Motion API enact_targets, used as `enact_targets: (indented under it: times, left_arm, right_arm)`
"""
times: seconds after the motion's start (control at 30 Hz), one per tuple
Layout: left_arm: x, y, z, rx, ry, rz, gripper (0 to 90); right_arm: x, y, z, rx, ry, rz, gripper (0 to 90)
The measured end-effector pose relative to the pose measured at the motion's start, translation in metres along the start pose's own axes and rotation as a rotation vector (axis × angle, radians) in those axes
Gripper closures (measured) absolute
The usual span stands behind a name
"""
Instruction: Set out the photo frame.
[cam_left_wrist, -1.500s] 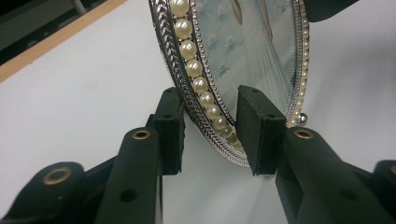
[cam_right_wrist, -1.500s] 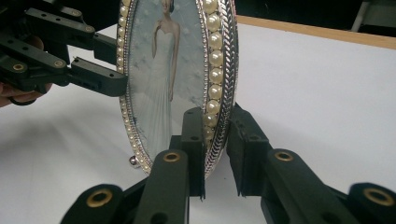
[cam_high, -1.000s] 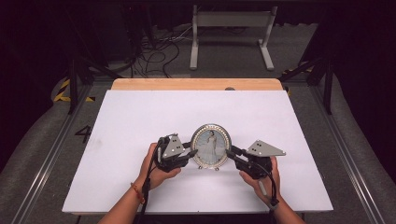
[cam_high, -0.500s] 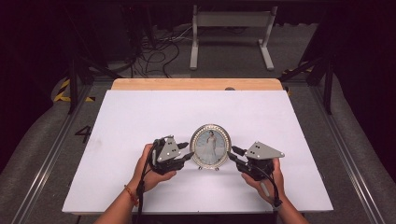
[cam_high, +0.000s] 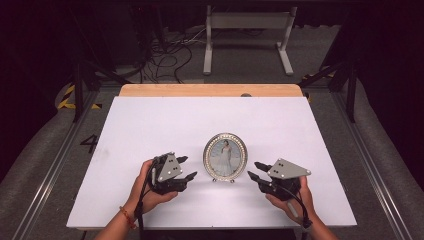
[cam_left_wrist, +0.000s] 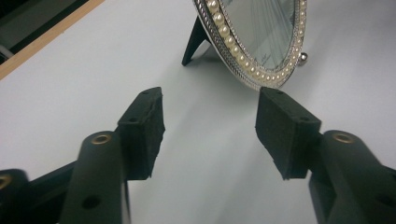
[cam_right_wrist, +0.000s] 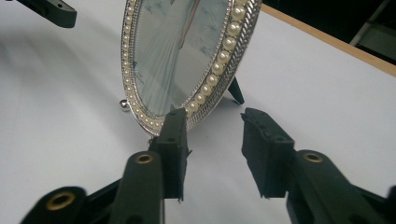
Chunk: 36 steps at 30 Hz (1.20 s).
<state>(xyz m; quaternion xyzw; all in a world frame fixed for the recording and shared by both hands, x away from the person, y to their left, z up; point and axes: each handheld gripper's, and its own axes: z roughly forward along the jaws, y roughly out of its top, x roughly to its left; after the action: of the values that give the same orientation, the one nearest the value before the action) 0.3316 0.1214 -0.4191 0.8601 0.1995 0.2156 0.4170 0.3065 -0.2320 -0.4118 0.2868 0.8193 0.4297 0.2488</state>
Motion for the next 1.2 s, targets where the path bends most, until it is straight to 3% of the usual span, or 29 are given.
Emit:
enact_targets:
  times: [0.2, 0.4, 0.57, 0.77, 0.9, 0.97, 1.03, 1.2]
  left_arm:
    - [0.003, -0.016, -0.014, -0.02, 0.032, -0.035, 30.1]
    - [0.01, -0.033, -0.025, -0.011, 0.046, -0.07, 20.2]
    - [0.015, -0.053, -0.032, 0.029, 0.088, -0.072, 16.5]
    - [0.021, -0.077, -0.045, 0.052, 0.112, -0.139, 9.8]
    - [0.021, -0.092, -0.058, -0.006, 0.107, -0.204, 5.7]
    - [0.024, -0.094, -0.063, -0.025, 0.126, -0.218, 5.2]
    - [0.027, -0.096, -0.065, -0.046, 0.115, -0.249, 5.3]
    - [0.025, -0.098, -0.061, -0.016, 0.119, -0.227, 5.2]
  right_arm:
    - [-0.01, -0.015, -0.01, -0.016, -0.016, 0.043, 46.2]
    - [-0.016, -0.028, -0.018, 0.0, -0.054, 0.051, 35.3]
    - [-0.02, -0.038, -0.024, 0.021, -0.094, 0.042, 27.2]
    - [-0.03, -0.056, -0.033, 0.015, -0.142, 0.089, 19.1]
    - [-0.034, -0.066, -0.04, 0.011, -0.158, 0.108, 15.7]
    - [-0.036, -0.069, -0.042, 0.006, -0.164, 0.13, 14.6]
    - [-0.039, -0.072, -0.041, 0.0, -0.157, 0.162, 13.7]
    - [-0.042, -0.075, -0.042, -0.001, -0.159, 0.191, 12.9]
